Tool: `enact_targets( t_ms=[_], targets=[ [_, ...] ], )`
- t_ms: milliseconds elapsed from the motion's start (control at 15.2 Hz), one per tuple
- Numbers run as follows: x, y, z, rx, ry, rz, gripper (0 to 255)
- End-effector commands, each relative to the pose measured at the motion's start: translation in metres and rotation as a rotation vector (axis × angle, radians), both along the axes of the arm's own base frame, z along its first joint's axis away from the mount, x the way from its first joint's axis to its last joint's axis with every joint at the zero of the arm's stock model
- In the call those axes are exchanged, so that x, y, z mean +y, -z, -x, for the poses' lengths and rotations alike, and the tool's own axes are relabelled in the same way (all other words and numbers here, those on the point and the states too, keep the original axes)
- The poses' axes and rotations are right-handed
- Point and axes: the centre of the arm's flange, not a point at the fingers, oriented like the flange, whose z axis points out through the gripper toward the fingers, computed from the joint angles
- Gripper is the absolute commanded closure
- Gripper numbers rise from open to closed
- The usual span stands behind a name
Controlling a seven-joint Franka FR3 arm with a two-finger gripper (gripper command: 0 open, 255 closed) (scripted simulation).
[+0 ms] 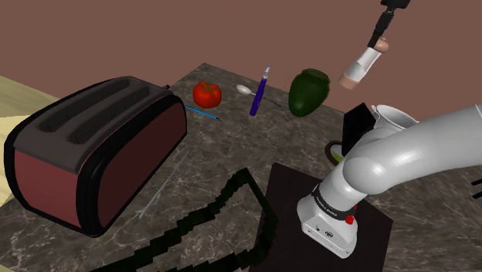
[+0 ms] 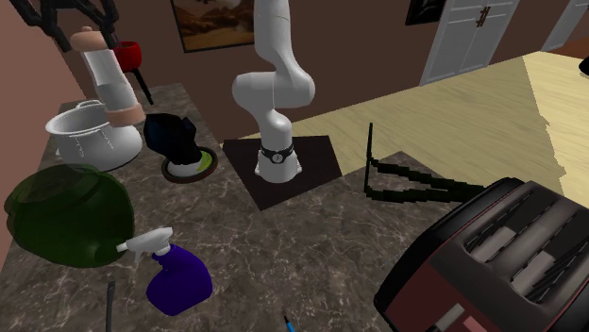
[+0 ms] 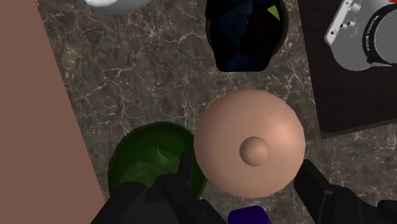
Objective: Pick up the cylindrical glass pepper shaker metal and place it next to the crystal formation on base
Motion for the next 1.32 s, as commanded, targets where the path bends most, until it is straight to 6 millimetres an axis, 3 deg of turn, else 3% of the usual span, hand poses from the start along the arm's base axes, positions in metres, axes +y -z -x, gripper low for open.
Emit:
enact_targets(
  t_ms=[0,1254],
  targets=[
    [0.0,0.011,-0.001,0.0,0.0,0.0,255],
    [0.0,0.111,-0.001,0.0,0.0,0.0,255]
  ],
)
